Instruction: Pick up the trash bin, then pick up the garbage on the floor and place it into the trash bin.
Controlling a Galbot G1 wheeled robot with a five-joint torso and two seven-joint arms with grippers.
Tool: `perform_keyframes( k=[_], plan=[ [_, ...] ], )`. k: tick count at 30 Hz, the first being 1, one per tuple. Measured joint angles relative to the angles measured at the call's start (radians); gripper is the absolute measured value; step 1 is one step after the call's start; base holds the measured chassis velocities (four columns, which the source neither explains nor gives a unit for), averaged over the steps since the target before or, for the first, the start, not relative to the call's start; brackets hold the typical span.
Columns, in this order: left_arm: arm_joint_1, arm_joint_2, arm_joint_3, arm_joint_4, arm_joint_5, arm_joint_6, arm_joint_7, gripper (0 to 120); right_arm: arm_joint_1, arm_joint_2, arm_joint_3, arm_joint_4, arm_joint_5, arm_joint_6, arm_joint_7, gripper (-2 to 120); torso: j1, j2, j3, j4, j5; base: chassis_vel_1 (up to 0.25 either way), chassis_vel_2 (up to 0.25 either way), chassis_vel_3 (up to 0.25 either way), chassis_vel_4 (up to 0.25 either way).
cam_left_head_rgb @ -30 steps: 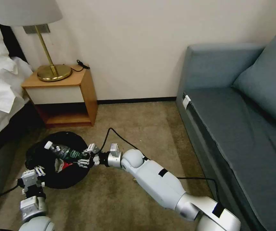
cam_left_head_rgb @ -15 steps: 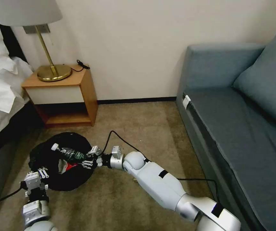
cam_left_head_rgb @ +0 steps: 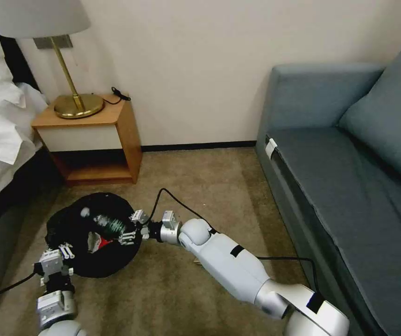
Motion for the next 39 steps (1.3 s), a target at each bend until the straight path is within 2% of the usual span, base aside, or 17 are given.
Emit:
perform_keyframes(
  k=[4, 8, 11, 14, 18, 22, 25, 32, 39],
  plan=[
    [-0.007, 0.005, -0.001, 0.015, -0.003, 0.0, 0.0, 7, -0.001, 0.0, -0.002, 0.022, -0.002, 0.002, 0.0, 98, 0.0, 0.0, 0.0, -0.0001, 0.0, 0.0, 0.0, 0.0, 0.0],
    [-0.013, 0.012, -0.006, 0.028, -0.006, -0.002, -0.001, 7, 0.004, -0.018, -0.012, 0.055, -0.007, 0.001, -0.015, 100, 0.0, 0.0, 0.0, 0.0004, 0.0002, 0.0, 0.0, 0.0, 0.0],
    [-0.016, 0.017, -0.012, 0.034, -0.012, -0.003, -0.002, 7, 0.012, -0.061, -0.015, 0.078, -0.026, -0.008, -0.069, 100, 0.0, 0.0, 0.0, 0.0003, 0.0002, 0.0, 0.0, 0.0, 0.0],
    [-0.019, 0.021, -0.017, 0.036, -0.021, -0.005, -0.003, 7, 0.024, -0.144, -0.014, 0.099, -0.07, -0.012, -0.153, 100, 0.0, 0.0, 0.0, -0.0002, 0.0003, 0.0, 0.0, 0.0, 0.0],
    [-0.019, 0.022, -0.018, 0.039, -0.023, -0.009, -0.003, 7, 0.027, -0.213, -0.006, 0.096, -0.103, -0.007, -0.185, 100, 0.0, 0.0, 0.0, -0.0002, 0.0003, 0.0, 0.0, 0.0, 0.0],
    [-0.021, 0.025, -0.018, 0.043, -0.023, -0.01, -0.004, 7, 0.021, -0.251, 0.034, 0.053, -0.185, -0.005, -0.263, 100, 0.0, 0.0, 0.0, -0.0001, 0.0003, 0.0, 0.0, 0.0, 0.0],
    [-0.026, 0.027, -0.017, 0.043, -0.024, -0.01, -0.004, 7, 0.007, -0.281, 0.075, -0.009, -0.297, 0.007, -0.32, 100, 0.0, 0.0, 0.0, -0.0002, 0.0003, 0.0, 0.0, 0.0, 0.0],
    [-0.031, 0.023, -0.012, 0.052, -0.022, -0.01, -0.005, 7, -0.027, -0.304, 0.148, -0.085, -0.41, 0.032, -0.369, 100, 0.0, 0.0, 0.0, -0.0001, 0.0003, 0.0, 0.0, 0.0, 0.0],
    [-0.028, 0.018, -0.009, 0.057, -0.015, -0.013, -0.005, 7, -0.038, -0.297, 0.198, -0.176, -0.483, 0.071, -0.355, 100, 0.0, 0.0, 0.0, 0.0, 0.0002, 0.0, 0.0, 0.0, 0.0]
  ],
)
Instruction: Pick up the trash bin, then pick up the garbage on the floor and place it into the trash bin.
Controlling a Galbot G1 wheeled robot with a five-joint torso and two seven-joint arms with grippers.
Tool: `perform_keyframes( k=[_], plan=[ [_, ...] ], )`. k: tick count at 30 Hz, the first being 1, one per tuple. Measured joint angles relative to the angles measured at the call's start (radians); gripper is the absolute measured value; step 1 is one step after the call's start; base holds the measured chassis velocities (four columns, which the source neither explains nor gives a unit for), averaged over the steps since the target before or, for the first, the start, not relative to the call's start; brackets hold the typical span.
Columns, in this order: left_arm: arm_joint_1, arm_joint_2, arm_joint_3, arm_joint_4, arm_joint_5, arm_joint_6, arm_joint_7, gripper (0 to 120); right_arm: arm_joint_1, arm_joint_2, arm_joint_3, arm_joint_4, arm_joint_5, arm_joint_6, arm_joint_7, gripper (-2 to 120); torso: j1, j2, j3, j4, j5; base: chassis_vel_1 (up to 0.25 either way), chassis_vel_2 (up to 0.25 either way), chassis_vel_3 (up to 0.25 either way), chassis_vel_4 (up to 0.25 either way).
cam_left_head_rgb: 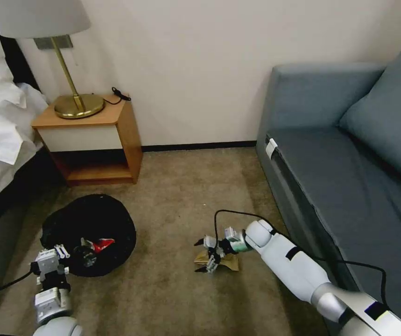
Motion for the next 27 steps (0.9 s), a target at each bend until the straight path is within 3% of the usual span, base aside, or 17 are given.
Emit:
perform_keyframes(
  k=[7, 10, 22, 27],
  plan=[
    [0.007, -0.009, 0.002, -0.001, 0.006, -0.006, 0.0, 7, 0.002, 0.018, 0.047, -0.087, -0.064, 0.029, 0.026, 99, 0.0, 0.0, 0.0, 0.0, 0.0, 0.0, 0.0, 0.0, 0.0],
    [0.009, -0.011, 0.002, 0.002, 0.01, -0.011, 0.0, 7, 0.011, 0.03, 0.073, -0.122, -0.086, 0.04, 0.037, 93, 0.0, 0.0, 0.0, 0.0, 0.0, 0.0, 0.0, 0.0, 0.0],
    [0.015, -0.015, 0.003, 0.004, 0.015, -0.015, 0.0, 7, 0.041, 0.067, 0.132, -0.222, -0.12, 0.07, 0.035, 43, 0.0, 0.0, 0.0, 0.0001, -0.0003, 0.0, 0.0, 0.0, 0.0],
    [0.015, -0.014, 0.003, 0.004, 0.015, -0.015, 0.0, 7, 0.041, 0.071, 0.132, -0.224, -0.122, 0.077, 0.034, 32, 0.0, 0.0, 0.0, 0.0, -0.0003, 0.0, 0.0, 0.0, 0.0]
  ],
)
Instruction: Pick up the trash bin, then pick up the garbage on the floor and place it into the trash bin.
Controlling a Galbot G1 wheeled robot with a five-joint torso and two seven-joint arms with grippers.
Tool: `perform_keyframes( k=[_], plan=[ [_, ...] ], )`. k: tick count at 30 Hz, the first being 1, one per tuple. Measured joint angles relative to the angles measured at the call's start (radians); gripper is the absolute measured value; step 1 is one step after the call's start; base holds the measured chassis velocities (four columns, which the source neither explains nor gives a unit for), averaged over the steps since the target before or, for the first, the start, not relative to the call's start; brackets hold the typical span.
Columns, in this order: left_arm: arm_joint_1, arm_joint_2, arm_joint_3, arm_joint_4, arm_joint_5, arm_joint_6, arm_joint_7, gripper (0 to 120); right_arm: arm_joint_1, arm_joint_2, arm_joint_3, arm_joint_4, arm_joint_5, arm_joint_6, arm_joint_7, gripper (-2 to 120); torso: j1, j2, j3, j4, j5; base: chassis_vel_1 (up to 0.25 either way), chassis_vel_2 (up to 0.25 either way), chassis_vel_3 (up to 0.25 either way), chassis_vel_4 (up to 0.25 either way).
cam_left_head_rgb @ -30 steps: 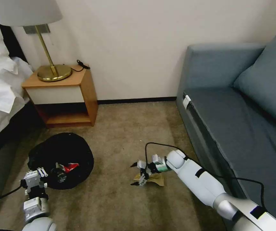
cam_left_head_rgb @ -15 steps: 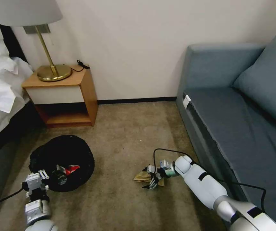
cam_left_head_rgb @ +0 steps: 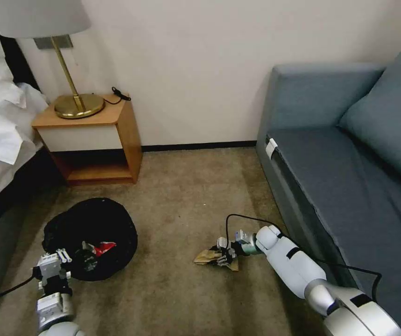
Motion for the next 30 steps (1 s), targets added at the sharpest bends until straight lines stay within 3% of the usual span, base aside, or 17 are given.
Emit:
perform_keyframes(
  k=[4, 6, 7, 19, 24, 30],
  plan=[
    [-0.001, 0.002, 0.0, -0.001, 0.0, 0.001, 0.0, 7, -0.001, 0.003, 0.0, 0.005, 0.008, 0.01, -0.001, 10, 0.0, 0.0, 0.0, 0.0, 0.0001, 0.0, 0.0, 0.0, 0.0],
    [-0.001, 0.002, 0.0, -0.001, 0.0, 0.001, 0.0, 7, -0.001, 0.003, -0.002, 0.01, 0.011, 0.01, -0.002, 9, 0.0, 0.0, 0.0, 0.0, 0.0, 0.0, 0.0, 0.0, 0.0],
    [-0.001, 0.002, 0.0, 0.0, 0.0, 0.001, 0.0, 7, -0.002, 0.003, -0.005, 0.02, 0.019, 0.008, -0.004, 1, 0.0, 0.0, 0.0, 0.0, 0.0, 0.0, 0.0, 0.0, 0.0],
    [-0.01, -0.001, 0.0, 0.025, 0.015, -0.014, 0.002, 7, 0.006, -0.003, -0.053, 0.101, 0.166, -0.033, -0.007, 0, 0.0, 0.0, 0.0, -0.0002, 0.0, 0.0, 0.0, 0.0, 0.0],
    [-0.009, 0.0, 0.002, 0.038, 0.014, -0.017, 0.005, 7, 0.004, -0.001, -0.173, 0.254, 0.435, -0.076, 0.169, 0, 0.0, 0.0, 0.0, 0.0001, 0.0001, 0.0, 0.0, 0.0, 0.0],
    [-0.013, 0.003, 0.003, 0.038, 0.014, -0.016, 0.006, 7, 0.015, 0.018, -0.266, 0.388, 0.648, -0.111, 0.296, 0, 0.0, 0.0, 0.0, 0.0001, -0.0001, 0.0, 0.0, 0.0, 0.0]
  ],
)
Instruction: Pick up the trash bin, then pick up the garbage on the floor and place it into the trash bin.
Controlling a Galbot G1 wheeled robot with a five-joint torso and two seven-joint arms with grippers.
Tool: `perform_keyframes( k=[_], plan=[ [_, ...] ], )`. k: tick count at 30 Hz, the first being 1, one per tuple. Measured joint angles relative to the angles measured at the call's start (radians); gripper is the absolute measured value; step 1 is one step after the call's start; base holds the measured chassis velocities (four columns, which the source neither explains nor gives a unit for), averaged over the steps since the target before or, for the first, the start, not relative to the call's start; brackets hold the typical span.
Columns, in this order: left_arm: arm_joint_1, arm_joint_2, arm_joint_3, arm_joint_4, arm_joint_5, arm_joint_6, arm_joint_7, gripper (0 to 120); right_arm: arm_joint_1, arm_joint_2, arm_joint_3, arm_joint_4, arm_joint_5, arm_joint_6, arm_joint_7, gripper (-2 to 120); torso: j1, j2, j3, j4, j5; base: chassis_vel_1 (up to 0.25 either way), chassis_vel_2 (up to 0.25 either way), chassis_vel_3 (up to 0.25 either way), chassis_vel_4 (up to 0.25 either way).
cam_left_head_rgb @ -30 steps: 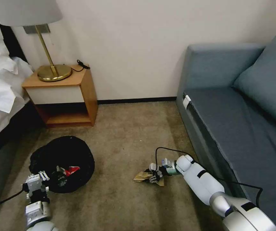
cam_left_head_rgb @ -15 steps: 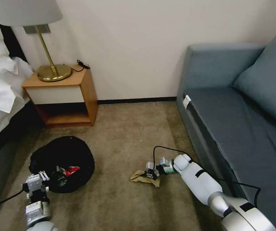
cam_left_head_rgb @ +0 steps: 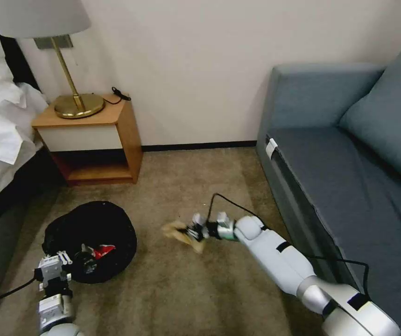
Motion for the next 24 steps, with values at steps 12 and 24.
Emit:
perform_keyframes(
  k=[12, 24],
  plan=[
    [-0.021, -0.013, 0.013, -0.035, -0.024, 0.024, 0.014, 7, 0.044, 0.094, -0.129, 0.179, 0.378, -0.08, 0.21, 0, 0.0, 0.0, 0.0, -0.0001, 0.0, 0.0, 0.0, 0.0, 0.0],
    [-0.017, -0.023, 0.016, -0.059, -0.029, 0.025, 0.016, 7, 0.03, 0.154, -0.174, 0.166, 0.362, -0.07, 0.217, 0, 0.0, 0.0, 0.0, 0.0, 0.0, 0.0, 0.0, 0.0, 0.0]
  ],
)
